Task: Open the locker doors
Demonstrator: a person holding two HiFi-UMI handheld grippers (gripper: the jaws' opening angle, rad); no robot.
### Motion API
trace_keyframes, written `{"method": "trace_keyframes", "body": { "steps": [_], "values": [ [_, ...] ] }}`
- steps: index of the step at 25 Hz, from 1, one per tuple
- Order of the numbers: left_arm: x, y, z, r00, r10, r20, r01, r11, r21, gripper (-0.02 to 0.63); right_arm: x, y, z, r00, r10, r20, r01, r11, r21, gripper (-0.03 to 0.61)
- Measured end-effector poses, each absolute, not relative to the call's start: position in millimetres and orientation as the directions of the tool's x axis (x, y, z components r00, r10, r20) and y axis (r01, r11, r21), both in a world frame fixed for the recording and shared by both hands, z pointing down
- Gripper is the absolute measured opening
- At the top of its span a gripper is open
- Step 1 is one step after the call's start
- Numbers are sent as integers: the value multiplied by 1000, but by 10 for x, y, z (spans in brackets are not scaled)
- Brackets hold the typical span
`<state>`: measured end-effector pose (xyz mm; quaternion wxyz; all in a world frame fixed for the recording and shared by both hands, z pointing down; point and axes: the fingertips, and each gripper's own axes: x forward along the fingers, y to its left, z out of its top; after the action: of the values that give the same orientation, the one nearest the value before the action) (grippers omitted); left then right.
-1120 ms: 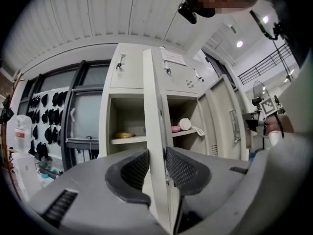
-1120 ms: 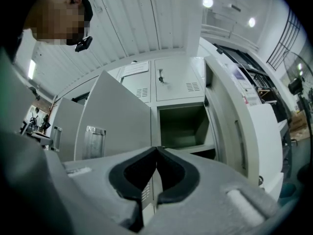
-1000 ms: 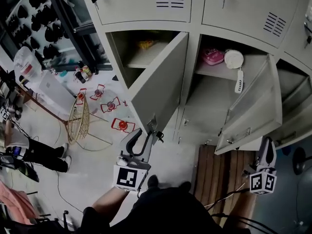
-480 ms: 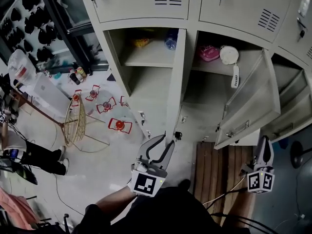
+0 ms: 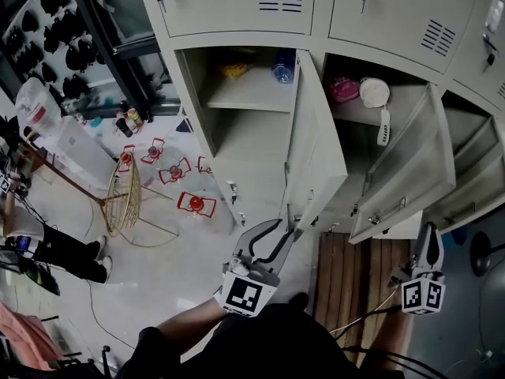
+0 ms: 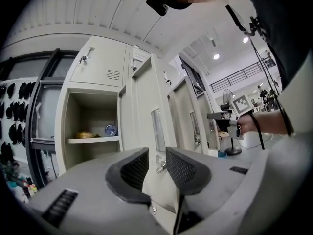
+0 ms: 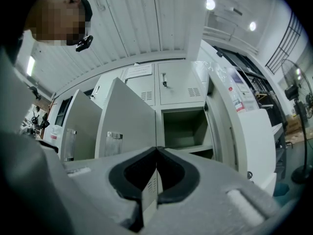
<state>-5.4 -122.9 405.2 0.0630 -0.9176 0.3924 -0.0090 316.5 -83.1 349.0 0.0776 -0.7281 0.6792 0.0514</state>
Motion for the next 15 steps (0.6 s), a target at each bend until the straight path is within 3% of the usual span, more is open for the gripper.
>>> {"method": "trace_keyframes", "body": {
  "steps": [8,15],
  "values": [
    [-725,-1573,4110,559,-829,11,-825,-555,103,107,3215,-880,3514,85,-981,-174,-996,-81,-27,0],
    [-1332,-1900,4104,419,-908,14,-901,-414,127,107,3161,-970,3533,58,-983,-174,-998,-56,-19,2]
  ]
}}
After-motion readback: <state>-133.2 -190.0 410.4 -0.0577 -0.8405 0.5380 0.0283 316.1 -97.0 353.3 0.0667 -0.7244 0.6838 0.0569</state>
